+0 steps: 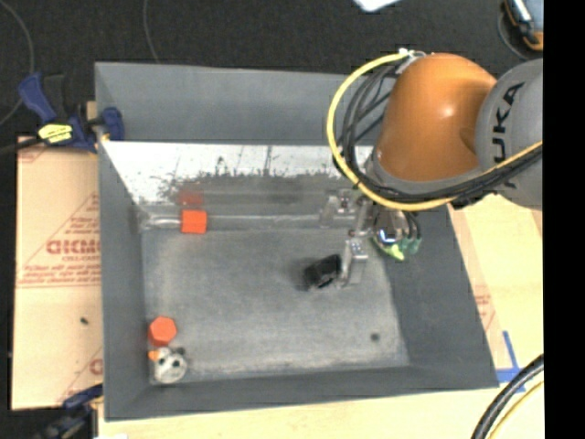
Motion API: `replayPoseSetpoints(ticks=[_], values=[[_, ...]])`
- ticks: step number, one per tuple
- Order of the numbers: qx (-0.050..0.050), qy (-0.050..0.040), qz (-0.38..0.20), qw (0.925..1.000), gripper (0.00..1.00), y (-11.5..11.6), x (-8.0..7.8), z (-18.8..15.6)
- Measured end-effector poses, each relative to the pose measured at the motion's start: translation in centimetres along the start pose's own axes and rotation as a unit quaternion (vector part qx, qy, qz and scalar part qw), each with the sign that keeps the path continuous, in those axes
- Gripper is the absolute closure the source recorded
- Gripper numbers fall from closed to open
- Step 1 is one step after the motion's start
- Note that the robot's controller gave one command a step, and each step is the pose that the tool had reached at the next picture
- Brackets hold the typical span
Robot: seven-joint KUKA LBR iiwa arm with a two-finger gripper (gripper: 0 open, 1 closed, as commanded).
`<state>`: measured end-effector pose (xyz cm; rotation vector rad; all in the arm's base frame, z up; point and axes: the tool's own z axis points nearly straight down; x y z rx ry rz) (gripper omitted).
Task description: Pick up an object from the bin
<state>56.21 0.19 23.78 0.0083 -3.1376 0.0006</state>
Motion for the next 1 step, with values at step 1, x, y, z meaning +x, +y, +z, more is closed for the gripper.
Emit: replayPoseSetpoints(ticks=[1], values=[[0.000, -0.0042, 0.000, 1.0000, 0.00, 0.00, -0.14, -0.44]])
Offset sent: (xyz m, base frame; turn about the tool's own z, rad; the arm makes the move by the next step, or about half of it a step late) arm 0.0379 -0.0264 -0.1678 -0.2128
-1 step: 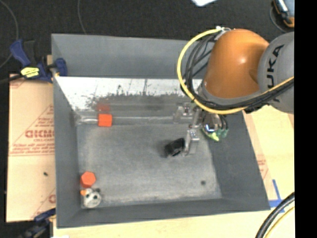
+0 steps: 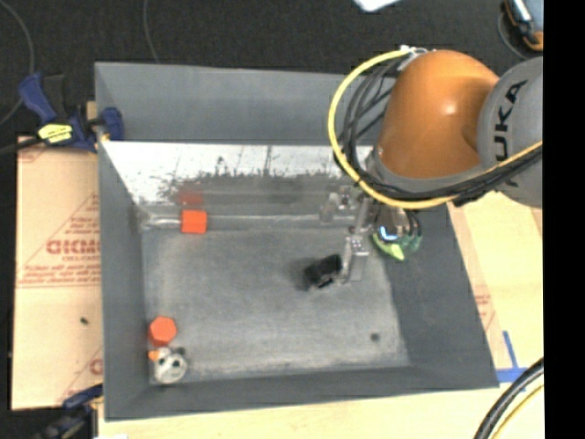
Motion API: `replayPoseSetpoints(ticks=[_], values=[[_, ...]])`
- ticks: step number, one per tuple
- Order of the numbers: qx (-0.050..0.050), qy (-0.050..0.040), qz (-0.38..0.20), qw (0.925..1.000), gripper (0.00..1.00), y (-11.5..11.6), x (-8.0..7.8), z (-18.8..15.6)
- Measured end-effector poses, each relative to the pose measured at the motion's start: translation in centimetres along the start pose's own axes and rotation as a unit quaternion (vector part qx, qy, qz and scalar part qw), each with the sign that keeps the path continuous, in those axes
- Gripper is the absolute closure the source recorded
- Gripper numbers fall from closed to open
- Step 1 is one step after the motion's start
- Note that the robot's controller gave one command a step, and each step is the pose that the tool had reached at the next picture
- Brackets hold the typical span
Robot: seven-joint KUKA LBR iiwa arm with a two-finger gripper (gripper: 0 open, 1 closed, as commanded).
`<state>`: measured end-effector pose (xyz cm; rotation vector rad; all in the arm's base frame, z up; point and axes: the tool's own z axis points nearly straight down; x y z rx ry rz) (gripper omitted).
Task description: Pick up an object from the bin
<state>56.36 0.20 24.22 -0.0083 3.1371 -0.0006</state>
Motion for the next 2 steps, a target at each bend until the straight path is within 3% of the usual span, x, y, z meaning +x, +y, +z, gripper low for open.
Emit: replayPoseSetpoints(ticks=[1, 2], values=[[0.000, -0.0004, -0.065, 0.9979, 0.00, -1.70, -2.39, 10.47], [0.000, -0.0004, -0.099, 0.9951, 0.00, -2.11, -2.96, 11.35]])
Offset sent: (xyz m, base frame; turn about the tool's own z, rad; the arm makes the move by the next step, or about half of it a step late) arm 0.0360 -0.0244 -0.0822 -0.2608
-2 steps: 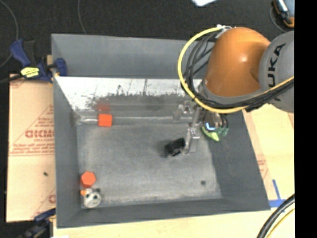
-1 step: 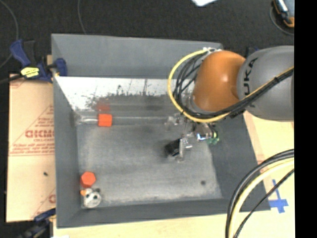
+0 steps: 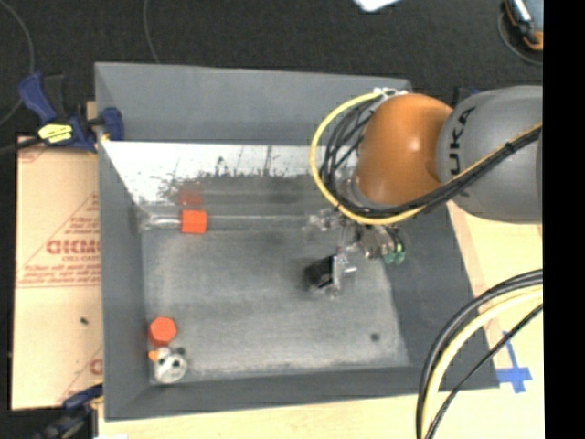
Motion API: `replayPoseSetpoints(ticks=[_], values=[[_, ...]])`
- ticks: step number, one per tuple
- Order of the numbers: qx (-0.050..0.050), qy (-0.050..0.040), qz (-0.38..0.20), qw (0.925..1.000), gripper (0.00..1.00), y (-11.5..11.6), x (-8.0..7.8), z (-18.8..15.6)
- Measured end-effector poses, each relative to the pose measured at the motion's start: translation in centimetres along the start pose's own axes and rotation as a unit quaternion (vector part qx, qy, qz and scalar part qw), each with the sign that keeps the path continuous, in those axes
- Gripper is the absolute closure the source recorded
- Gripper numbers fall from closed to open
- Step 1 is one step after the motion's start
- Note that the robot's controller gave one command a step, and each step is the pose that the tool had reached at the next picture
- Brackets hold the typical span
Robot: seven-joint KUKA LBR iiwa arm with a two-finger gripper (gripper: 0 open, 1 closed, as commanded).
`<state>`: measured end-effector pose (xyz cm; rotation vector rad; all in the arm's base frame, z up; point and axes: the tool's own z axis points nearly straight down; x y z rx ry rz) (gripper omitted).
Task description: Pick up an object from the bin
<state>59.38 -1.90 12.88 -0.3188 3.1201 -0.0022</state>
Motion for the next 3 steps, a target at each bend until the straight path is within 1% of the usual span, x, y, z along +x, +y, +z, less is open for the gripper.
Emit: replayPoseSetpoints(ticks=[1, 2, 3], values=[[0.000, -0.0006, 0.034, 0.9994, 0.00, -0.6, 1.2, 0.9], [0.000, -0.0001, 0.003, 1.0000, 0.00, -0.9, 0.7, 5.9], [0.000, -0.0043, 0.019, 0.9998, 1.00, -0.8, 0.5, 5.5]])
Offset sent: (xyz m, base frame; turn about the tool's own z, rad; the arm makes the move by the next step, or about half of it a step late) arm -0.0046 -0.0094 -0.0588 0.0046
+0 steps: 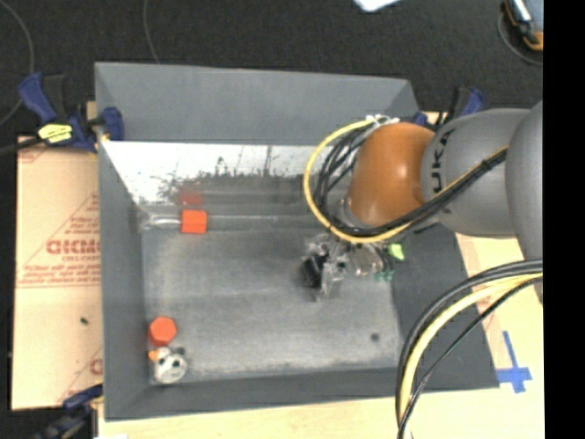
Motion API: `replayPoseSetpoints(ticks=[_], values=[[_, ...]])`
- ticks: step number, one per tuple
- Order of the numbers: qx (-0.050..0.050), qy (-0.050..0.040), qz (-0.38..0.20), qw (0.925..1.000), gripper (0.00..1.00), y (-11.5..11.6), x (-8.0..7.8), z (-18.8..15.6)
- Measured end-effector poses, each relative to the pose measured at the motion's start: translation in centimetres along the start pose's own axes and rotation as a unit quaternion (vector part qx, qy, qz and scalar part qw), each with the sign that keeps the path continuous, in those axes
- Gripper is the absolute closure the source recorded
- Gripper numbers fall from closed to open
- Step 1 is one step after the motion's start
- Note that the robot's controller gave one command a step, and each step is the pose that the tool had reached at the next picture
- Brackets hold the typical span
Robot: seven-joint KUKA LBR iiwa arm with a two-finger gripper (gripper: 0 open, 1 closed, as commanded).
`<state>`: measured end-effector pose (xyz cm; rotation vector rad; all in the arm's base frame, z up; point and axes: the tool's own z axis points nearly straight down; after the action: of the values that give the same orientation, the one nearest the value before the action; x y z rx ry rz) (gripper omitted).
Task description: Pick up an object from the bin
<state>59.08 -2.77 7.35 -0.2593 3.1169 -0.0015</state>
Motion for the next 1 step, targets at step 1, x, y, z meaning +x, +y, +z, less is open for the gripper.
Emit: replayPoseSetpoints(ticks=[1], values=[[0.000, 0.0001, 0.001, 1.0000, 1.00, 0.01, 0.02, 0.00]])
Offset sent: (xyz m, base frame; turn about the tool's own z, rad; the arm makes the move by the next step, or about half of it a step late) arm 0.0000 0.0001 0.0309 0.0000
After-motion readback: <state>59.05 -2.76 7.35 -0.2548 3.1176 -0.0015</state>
